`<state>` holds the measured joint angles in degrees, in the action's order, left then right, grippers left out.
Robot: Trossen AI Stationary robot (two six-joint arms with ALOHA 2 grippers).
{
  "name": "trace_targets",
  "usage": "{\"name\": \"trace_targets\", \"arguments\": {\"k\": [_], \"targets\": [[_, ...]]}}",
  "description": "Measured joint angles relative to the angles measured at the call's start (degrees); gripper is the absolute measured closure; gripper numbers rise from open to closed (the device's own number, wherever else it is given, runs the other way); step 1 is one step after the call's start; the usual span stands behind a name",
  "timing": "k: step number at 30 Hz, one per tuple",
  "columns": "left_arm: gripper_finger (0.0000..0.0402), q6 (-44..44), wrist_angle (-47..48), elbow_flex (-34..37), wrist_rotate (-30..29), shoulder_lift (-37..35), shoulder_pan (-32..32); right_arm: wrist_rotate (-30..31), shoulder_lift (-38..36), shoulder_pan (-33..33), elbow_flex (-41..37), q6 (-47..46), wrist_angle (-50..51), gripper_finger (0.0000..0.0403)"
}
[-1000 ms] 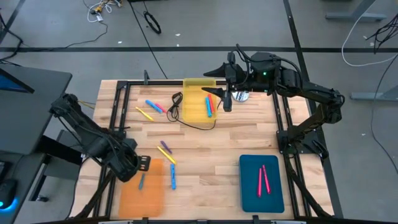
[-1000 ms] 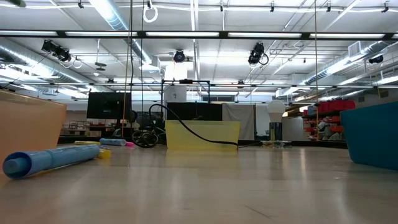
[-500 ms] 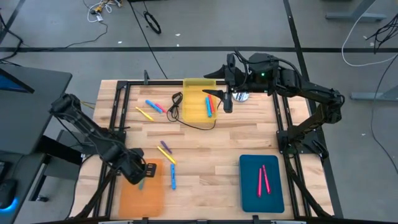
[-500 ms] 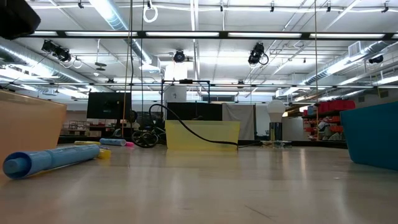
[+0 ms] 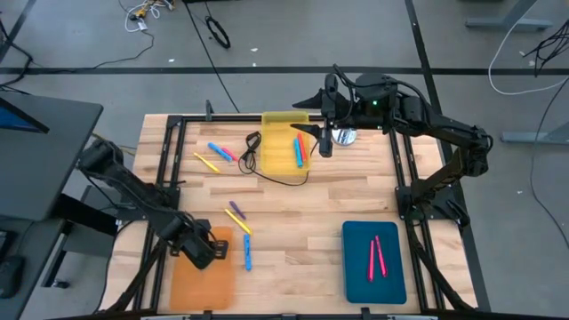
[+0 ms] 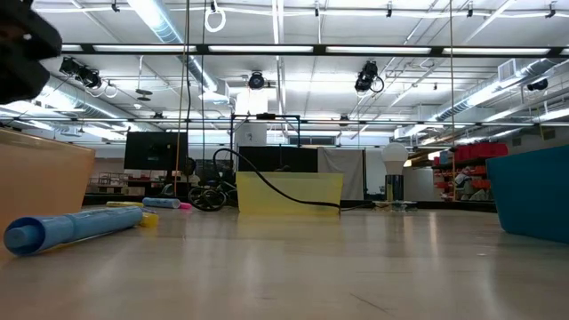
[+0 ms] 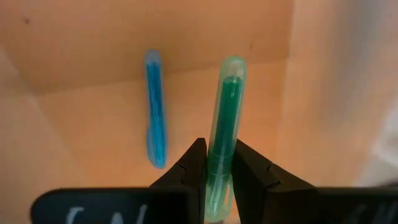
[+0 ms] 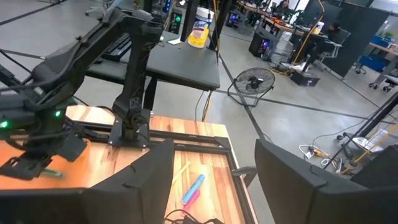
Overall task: Pick & Place Markers
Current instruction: Put the green pen into the orange bin, then put the bottom yellow highlighter pen into the blue bin
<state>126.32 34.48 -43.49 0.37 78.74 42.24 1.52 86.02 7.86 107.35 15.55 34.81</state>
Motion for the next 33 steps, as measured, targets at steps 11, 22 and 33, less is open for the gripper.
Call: {"name": "trace_targets", "arguments": {"k": [11, 22, 33], "targets": [[0.0348, 0.0, -4.5, 0.0, 2.1, 8.6, -0.5, 0.0, 0.0, 0.0, 0.0, -0.1, 0.0, 0.0179], [0.0256, 0.0, -7.1, 0.0, 2.5, 9.4, -0.5, 0.0, 0.0, 0.0, 0.0, 0.0, 0.0, 0.0179], [0.0177, -2.3, -9.5, 0.0, 0.9, 8.2, -1.0, -1.2, -0.5, 1.8, 0.0, -5.8, 2.7, 0.0179]]}}
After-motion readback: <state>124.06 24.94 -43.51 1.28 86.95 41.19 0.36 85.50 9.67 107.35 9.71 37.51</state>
